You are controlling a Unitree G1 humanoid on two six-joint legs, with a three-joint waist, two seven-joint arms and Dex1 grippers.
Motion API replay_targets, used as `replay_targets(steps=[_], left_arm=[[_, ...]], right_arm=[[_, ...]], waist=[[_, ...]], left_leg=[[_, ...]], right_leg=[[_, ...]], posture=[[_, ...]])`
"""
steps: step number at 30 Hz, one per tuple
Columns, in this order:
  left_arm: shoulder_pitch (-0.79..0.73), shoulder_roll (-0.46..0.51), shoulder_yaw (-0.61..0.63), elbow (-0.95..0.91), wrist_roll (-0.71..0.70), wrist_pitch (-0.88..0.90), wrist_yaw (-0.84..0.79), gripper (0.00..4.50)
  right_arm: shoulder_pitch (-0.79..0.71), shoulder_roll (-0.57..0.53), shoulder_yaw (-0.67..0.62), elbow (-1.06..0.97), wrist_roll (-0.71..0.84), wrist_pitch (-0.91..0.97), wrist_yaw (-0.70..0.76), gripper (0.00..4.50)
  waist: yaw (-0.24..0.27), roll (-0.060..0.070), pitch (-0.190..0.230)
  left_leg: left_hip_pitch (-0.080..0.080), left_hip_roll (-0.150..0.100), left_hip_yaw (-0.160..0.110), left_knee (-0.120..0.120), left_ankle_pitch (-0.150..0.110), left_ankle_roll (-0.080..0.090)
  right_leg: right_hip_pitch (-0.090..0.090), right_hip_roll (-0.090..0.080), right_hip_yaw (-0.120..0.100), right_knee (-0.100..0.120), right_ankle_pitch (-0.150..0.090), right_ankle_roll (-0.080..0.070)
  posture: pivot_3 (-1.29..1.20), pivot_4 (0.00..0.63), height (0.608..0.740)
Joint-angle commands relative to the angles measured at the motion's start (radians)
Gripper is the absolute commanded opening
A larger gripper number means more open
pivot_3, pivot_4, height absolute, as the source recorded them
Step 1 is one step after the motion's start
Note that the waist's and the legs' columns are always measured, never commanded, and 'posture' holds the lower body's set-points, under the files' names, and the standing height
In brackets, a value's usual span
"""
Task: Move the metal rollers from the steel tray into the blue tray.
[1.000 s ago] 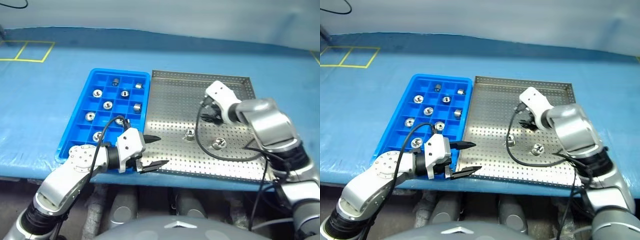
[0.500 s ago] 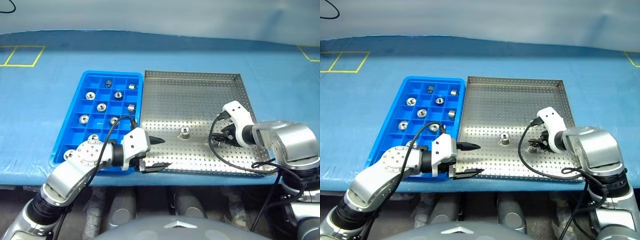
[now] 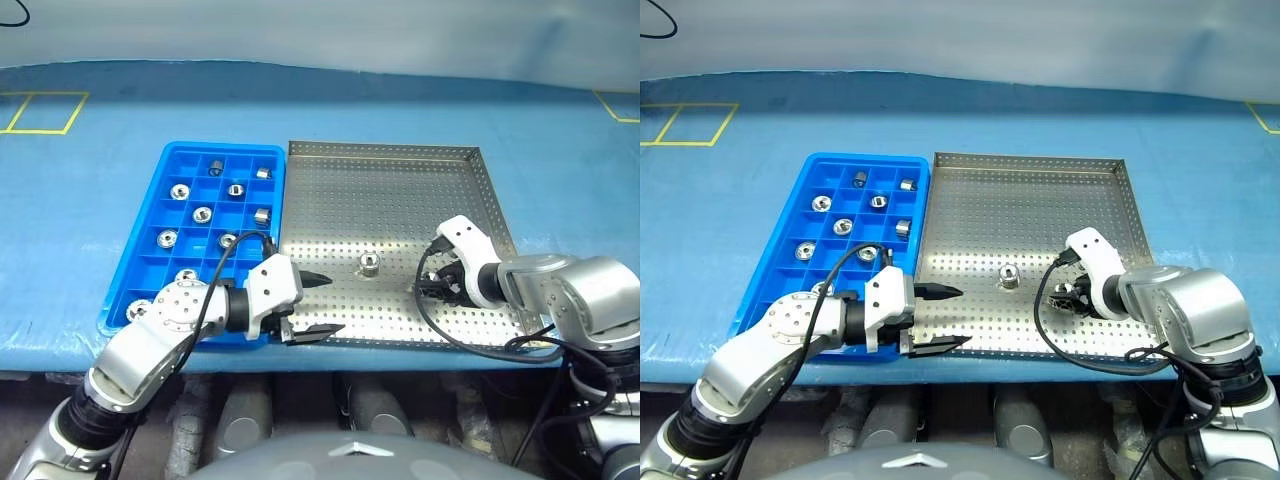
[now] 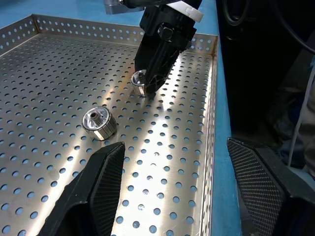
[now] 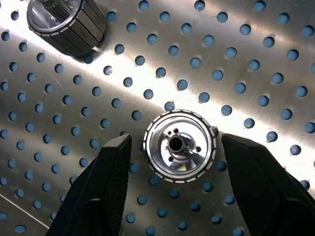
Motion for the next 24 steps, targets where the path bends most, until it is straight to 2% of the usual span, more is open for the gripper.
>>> replay_targets(steps=[1, 4, 6, 7, 13, 17, 20, 24], left_arm=[[-0.007, -0.006, -0.001, -0.015, -0.003, -0.008, 0.000, 3.64], [-0.007, -0.007, 0.001, -0.016, -0.002, -0.008, 0.001, 3.64], [-0.007, -0.008, 0.001, -0.015, -0.001, -0.009, 0.003, 3.64], [-0.007, -0.008, 0.002, -0.015, -0.001, -0.009, 0.004, 3.64], [-0.004, -0.005, 0.007, -0.019, -0.001, -0.012, 0.005, 3.64], [0.003, 0.000, 0.024, -0.023, -0.007, -0.012, 0.006, 3.64], [0.028, 0.010, 0.073, -0.042, -0.018, -0.024, 0.014, 3.64], [0.062, 0.000, 0.175, -0.048, -0.010, -0.028, 0.076, 3.64]], right_arm=[[-0.001, 0.000, -0.002, -0.031, 0.015, 0.010, -0.036, 3.07], [-0.003, 0.006, 0.004, -0.029, 0.009, 0.010, -0.065, 2.53], [-0.005, 0.011, 0.004, -0.024, 0.010, 0.010, -0.074, 1.89], [-0.007, 0.013, 0.005, -0.022, 0.011, 0.010, -0.078, 1.77], [-0.038, 0.008, 0.015, -0.045, 0.012, -0.007, -0.082, 1.77], [-0.105, 0.035, 0.022, -0.104, -0.014, -0.171, -0.094, 1.77], [-0.247, 0.129, 0.072, -0.092, -0.043, -0.296, -0.118, 1.77], [-0.381, 0.251, 0.159, 0.005, -0.072, -0.344, -0.139, 1.77]], waist=[[0.000, 0.000, 0.000], [0.001, 0.000, 0.000], [0.001, 0.000, 0.000], [0.001, 0.000, 0.000], [0.001, 0.000, 0.000], [-0.003, 0.000, 0.000], [-0.011, 0.000, 0.001], [-0.004, -0.001, 0.001]], left_leg=[[0.000, 0.000, 0.000, 0.000, 0.000, 0.000], [0.000, 0.000, 0.000, 0.000, 0.000, 0.000], [0.000, 0.000, 0.000, 0.000, 0.000, 0.000], [0.000, 0.000, 0.000, 0.000, 0.000, 0.000], [0.000, 0.000, 0.000, 0.001, 0.000, 0.000], [0.000, 0.000, 0.000, 0.001, 0.000, 0.000], [0.000, 0.001, 0.001, 0.001, 0.000, 0.000], [0.001, 0.002, -0.001, 0.000, 0.000, 0.000]], right_leg=[[0.000, 0.000, 0.000, 0.000, 0.000, 0.000], [0.000, 0.000, 0.000, 0.000, 0.000, 0.000], [0.000, 0.000, 0.000, 0.000, 0.000, 0.000], [0.000, 0.000, 0.000, 0.000, 0.000, 0.000], [0.001, 0.000, 0.000, 0.000, 0.000, 0.001], [0.000, 0.000, 0.001, 0.000, 0.001, 0.001], [0.000, 0.001, 0.001, 0.000, 0.001, 0.001], [0.000, 0.002, -0.001, 0.001, 0.000, 0.000]], posture=[[0.03, 0.150, 0.740], [0.03, 0.150, 0.740], [0.03, 0.150, 0.740], [0.03, 0.150, 0.740], [0.04, 0.150, 0.740], [0.05, 0.150, 0.740], [0.07, 0.150, 0.740], [0.10, 0.150, 0.740]])
